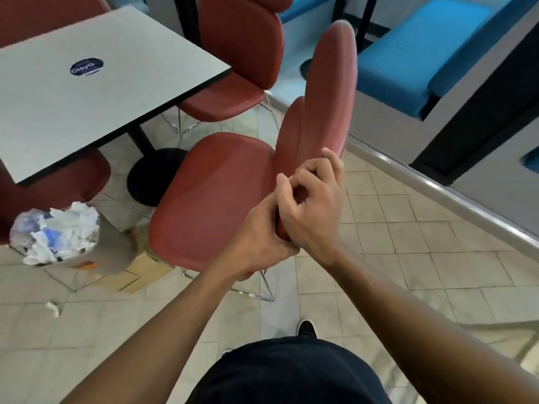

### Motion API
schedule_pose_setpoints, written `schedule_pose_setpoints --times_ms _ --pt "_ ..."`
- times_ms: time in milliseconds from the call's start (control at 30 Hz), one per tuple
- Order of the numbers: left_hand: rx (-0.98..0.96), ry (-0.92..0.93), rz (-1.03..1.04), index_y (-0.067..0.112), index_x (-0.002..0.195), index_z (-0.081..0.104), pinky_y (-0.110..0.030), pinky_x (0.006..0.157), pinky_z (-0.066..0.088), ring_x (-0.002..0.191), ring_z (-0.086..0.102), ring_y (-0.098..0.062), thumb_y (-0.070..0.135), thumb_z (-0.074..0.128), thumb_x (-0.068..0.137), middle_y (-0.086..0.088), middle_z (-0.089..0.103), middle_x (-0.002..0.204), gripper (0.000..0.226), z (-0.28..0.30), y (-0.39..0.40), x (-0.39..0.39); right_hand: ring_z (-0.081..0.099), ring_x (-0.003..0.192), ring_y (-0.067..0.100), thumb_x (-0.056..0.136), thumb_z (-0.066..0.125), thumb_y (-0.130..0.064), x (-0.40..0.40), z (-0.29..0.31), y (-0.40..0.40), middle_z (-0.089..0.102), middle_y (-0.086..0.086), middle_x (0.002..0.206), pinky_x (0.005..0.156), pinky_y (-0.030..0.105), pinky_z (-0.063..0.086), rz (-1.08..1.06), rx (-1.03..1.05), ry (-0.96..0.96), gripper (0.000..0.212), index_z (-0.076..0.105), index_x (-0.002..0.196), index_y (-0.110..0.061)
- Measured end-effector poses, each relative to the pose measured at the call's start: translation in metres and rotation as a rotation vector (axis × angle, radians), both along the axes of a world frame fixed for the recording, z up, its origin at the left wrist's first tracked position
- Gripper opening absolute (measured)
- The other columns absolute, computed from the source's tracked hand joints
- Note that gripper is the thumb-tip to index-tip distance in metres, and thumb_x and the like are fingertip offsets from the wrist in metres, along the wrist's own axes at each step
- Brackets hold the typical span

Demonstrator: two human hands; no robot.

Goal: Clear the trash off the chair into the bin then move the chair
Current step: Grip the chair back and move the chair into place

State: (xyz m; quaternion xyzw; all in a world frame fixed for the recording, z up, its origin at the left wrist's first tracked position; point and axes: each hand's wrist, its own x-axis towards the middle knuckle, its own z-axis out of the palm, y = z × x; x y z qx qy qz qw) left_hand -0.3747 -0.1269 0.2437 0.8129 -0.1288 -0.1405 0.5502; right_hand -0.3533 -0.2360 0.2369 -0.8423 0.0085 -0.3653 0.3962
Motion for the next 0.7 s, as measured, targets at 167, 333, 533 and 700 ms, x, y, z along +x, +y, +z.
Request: schedule_pose_setpoints --times_ms 167,333,533,700 --pt "0.137 -0.105 0.066 0.035 0.123 0.046 -0.020 0.075 0.051 0.092 0.060 -0.003 0.016 0.070 0.067 0.015 0.062 0.100 0.064 0.012 -0.025 0.004 0.056 0.101 0.012 0.085 0.056 -0.045 0.020 0.020 -0.047 0.061 -0.011 0.080 0.097 0.038 0.035 0.104 -0.167 0.074 0.034 0.063 0.062 -0.022" --pt "0.377 -0.166 0.163 0.030 0.140 0.034 -0.036 0.090 0.049 0.111 0.056 -0.019 0.045 0.071 0.068 0.004 0.057 0.119 0.083 0.022 -0.060 0.028 0.053 0.122 0.015 0.093 0.047 -0.047 0.069 0.025 -0.089 0.069 -0.009 0.101 0.111 0.045 0.031 0.362 -0.345 0.176 0.039 0.075 0.086 -0.021" --pt "0.478 -0.077 0.129 0.033 0.146 0.021 -0.041 0.087 0.050 0.103 0.060 -0.030 0.026 0.066 0.072 -0.001 0.062 0.111 0.088 0.036 -0.066 0.039 0.055 0.112 0.010 0.095 0.028 -0.043 0.078 0.023 -0.093 0.071 -0.006 0.089 0.114 0.044 0.022 0.393 -0.435 0.220 0.056 0.073 0.076 -0.016" --pt "0.485 -0.116 0.091 0.036 0.145 0.027 -0.039 0.084 0.051 0.096 0.061 -0.028 0.022 0.062 0.073 0.001 0.065 0.106 0.081 0.043 -0.057 0.037 0.056 0.098 0.011 0.094 0.025 -0.039 0.076 0.021 -0.085 0.069 -0.002 0.080 0.111 0.038 0.025 0.323 -0.412 0.200 0.058 0.067 0.065 -0.012"
